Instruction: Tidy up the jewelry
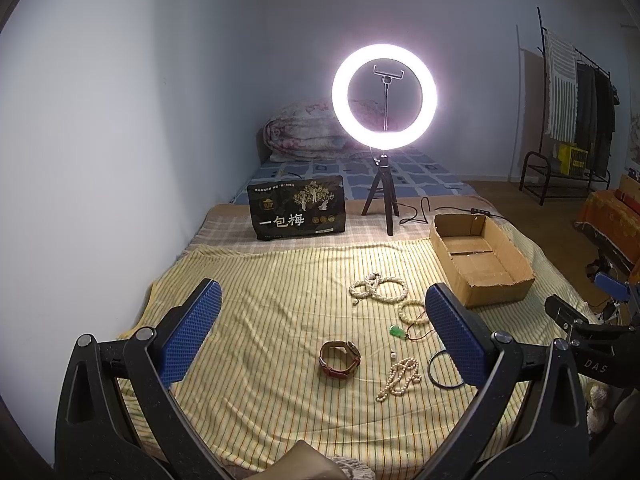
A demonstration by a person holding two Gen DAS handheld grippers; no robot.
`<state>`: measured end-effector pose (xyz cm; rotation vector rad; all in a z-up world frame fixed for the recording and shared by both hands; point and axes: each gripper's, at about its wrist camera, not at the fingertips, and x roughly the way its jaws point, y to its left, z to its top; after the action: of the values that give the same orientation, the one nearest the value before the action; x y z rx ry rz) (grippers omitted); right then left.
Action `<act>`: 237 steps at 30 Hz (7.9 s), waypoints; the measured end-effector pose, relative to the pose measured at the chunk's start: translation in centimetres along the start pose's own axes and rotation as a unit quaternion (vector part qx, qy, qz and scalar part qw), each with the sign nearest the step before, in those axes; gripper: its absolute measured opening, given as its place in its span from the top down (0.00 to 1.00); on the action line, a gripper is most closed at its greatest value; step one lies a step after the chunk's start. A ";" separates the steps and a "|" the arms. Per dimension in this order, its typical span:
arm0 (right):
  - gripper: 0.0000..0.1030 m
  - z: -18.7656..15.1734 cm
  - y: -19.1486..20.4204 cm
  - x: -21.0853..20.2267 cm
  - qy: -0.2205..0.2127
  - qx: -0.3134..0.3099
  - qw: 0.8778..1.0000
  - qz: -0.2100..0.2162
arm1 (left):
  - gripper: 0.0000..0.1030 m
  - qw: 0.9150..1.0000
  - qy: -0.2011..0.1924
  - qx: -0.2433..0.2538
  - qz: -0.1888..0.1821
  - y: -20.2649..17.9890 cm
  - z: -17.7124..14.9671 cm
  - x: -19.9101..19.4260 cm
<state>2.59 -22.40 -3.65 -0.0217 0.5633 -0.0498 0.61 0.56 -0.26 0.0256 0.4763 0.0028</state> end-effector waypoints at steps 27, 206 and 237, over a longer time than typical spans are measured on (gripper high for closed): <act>0.00 0.0 0.0 0.0 0.001 0.001 1.000 0.001 | 0.00 1.000 -0.008 0.004 0.003 -0.3 0.3 -0.5; 1.00 5.6 -0.2 12.9 0.117 -0.090 0.986 0.080 | 0.94 0.947 0.266 -0.031 -0.179 -7.3 -0.5 20.8; 0.99 9.1 -9.5 22.5 0.130 -0.040 0.991 0.010 | 0.94 0.939 0.267 -0.039 -0.214 -19.9 1.3 28.3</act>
<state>26.07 -32.99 -7.65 -0.0882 0.8269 -0.0115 26.27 -19.10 -12.53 -0.1625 1.0196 -0.4077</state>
